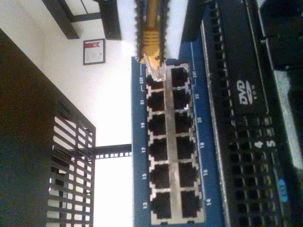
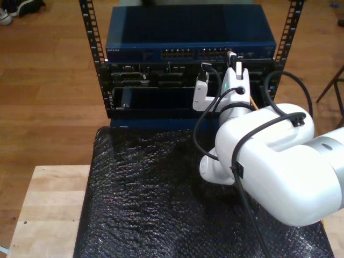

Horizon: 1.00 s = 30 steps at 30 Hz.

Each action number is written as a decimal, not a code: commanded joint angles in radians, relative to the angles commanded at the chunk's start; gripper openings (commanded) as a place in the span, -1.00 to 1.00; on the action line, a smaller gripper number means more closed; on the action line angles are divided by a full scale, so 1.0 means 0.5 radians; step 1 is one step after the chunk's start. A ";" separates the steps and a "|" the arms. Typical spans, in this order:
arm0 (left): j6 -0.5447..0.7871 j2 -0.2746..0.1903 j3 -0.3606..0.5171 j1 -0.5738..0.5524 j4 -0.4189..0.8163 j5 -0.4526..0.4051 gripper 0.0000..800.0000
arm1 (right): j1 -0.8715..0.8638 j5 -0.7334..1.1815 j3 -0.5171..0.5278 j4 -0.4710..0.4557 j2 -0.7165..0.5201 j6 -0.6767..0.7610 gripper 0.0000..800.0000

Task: Grab the cable and plug it in

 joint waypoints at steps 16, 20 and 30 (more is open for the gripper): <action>0.000 0.000 0.000 0.000 0.000 0.000 1.00 | 0.006 0.000 -0.003 0.000 0.000 0.000 -1.00; 0.000 0.000 0.000 0.000 0.000 0.000 1.00 | 0.006 0.000 -0.006 0.000 0.003 0.000 -1.00; 0.000 0.000 0.000 0.000 0.000 0.000 1.00 | 0.006 0.000 -0.025 0.000 0.021 0.000 -1.00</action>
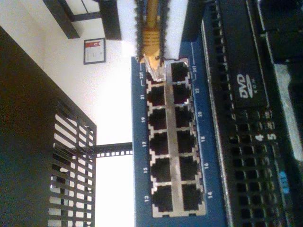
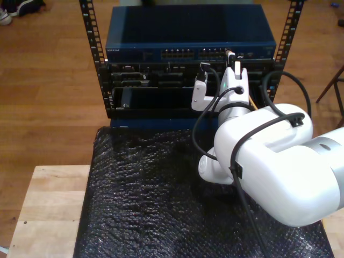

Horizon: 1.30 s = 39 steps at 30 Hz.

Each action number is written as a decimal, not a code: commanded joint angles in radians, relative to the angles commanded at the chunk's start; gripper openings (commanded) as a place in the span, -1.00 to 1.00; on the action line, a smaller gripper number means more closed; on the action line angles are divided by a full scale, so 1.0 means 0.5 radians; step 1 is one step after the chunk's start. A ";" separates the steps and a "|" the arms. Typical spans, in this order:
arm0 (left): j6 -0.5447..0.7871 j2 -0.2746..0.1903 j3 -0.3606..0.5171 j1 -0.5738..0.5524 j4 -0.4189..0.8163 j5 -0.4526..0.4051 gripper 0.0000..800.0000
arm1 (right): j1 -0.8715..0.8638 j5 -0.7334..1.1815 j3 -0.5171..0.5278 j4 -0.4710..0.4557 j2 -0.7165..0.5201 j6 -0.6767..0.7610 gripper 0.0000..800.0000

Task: Grab the cable and plug it in

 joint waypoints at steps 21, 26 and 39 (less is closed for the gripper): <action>0.000 0.000 0.000 0.000 0.000 0.000 1.00 | -0.003 -0.003 -0.031 0.000 0.012 0.006 -1.00; 0.000 0.000 0.000 0.000 0.000 0.000 1.00 | -0.003 -0.003 -0.037 -0.003 0.012 0.006 -1.00; 0.000 0.000 0.000 0.000 0.000 0.000 1.00 | -0.003 0.006 -0.089 -0.003 0.046 0.000 -1.00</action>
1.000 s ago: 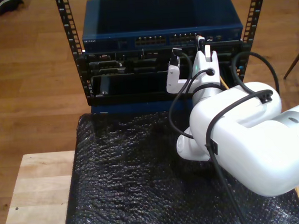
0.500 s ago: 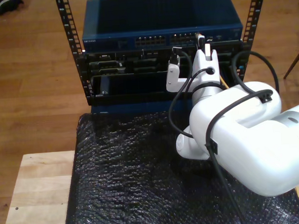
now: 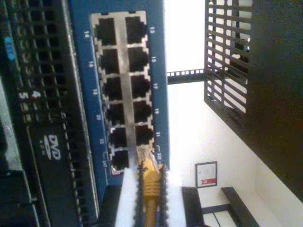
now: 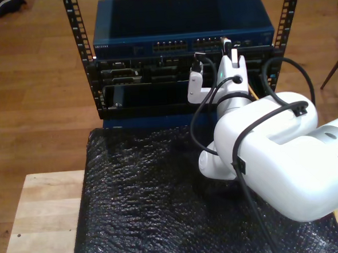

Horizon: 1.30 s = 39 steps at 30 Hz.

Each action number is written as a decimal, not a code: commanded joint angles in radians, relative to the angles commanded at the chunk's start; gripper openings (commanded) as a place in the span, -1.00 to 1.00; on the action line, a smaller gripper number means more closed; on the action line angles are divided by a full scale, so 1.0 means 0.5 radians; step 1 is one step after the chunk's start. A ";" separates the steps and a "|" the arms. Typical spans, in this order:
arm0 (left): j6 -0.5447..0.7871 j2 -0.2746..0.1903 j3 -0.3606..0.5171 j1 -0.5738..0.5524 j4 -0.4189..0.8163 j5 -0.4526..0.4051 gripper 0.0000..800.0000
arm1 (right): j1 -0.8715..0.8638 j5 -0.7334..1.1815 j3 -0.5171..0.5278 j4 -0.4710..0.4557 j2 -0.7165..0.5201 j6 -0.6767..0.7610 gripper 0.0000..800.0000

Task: Grab the cable and plug it in

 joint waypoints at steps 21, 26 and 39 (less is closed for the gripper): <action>0.000 0.000 0.000 0.000 0.000 0.000 1.00 | -0.015 0.028 -0.025 -0.003 0.025 0.015 -0.42; 0.000 0.000 0.000 0.000 0.000 0.000 1.00 | -0.006 0.025 -0.009 -0.046 0.000 0.135 -0.26; 0.000 0.000 0.000 0.000 0.000 0.000 1.00 | 0.012 0.080 0.485 -0.049 -0.411 0.203 -0.16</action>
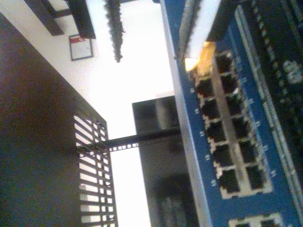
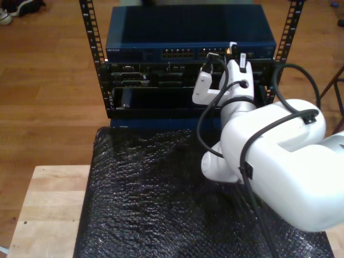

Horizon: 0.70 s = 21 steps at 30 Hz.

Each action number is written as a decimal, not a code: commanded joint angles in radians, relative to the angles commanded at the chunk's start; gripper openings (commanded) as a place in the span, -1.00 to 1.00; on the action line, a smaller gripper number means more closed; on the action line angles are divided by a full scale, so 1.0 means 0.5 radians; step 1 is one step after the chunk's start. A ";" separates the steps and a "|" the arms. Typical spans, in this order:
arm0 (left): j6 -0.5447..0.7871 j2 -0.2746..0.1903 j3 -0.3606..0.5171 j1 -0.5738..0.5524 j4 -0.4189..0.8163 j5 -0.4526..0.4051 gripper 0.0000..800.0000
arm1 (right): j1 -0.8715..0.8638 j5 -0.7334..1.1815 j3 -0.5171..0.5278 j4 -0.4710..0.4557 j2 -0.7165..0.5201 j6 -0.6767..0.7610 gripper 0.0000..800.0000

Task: Grab the cable and plug it in

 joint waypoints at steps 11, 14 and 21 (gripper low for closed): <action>0.000 0.000 0.000 0.000 0.000 0.000 1.00 | -0.009 0.322 0.506 -0.003 -0.531 -0.003 -0.03; 0.000 0.000 0.000 0.000 0.000 0.000 1.00 | -0.034 0.463 0.552 -0.012 -0.663 -0.003 -0.01; 0.000 0.000 0.000 0.000 0.000 0.000 1.00 | -0.270 0.942 0.644 -0.199 -0.945 -0.015 0.30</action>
